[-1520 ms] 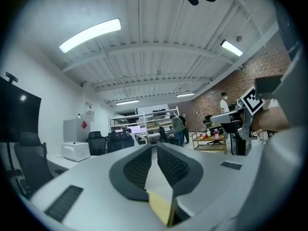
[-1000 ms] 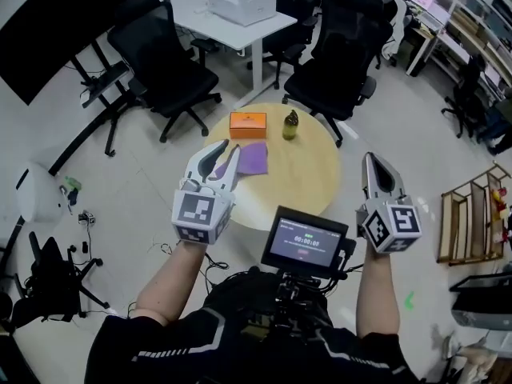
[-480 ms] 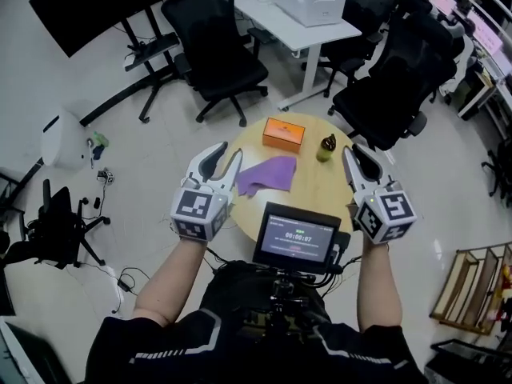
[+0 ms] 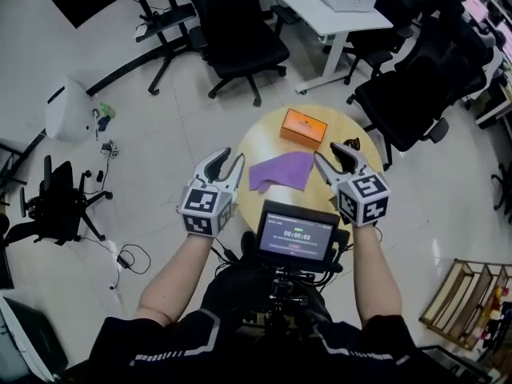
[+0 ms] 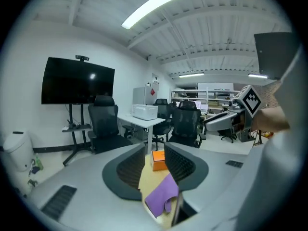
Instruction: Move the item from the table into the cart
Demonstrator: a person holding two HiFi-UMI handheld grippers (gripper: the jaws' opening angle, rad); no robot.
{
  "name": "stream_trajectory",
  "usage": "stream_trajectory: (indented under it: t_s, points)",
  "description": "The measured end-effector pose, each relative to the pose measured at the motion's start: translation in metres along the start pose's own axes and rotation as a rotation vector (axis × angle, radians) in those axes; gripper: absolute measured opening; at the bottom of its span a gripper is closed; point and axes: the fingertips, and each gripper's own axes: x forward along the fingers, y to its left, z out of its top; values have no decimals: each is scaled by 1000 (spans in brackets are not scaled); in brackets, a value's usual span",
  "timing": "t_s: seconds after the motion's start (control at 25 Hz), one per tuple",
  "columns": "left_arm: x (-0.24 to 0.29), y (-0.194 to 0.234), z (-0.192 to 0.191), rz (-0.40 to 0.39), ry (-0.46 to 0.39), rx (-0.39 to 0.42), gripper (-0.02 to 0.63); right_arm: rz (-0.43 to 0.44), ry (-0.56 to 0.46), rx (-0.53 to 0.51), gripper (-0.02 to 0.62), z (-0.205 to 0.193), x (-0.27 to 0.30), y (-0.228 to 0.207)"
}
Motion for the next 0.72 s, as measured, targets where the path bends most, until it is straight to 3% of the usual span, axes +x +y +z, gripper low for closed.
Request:
stream_trajectory:
  t_s: [0.08, 0.32, 0.4, 0.64, 0.72]
  points:
    - [17, 21, -19, 0, 35, -36, 144, 16, 73, -8, 247, -20, 37, 0]
    - [60, 66, -66, 9, 117, -75, 144, 42, 231, 52, 262, -79, 129, -12]
    - [75, 78, -82, 25, 136, -81, 144, 49, 268, 73, 337, -100, 154, -16]
    - [126, 125, -121, 34, 219, -150, 144, 64, 425, 93, 337, -143, 236, -26]
    - [152, 148, -128, 52, 241, -168, 144, 66, 487, 107, 412, -153, 270, -39]
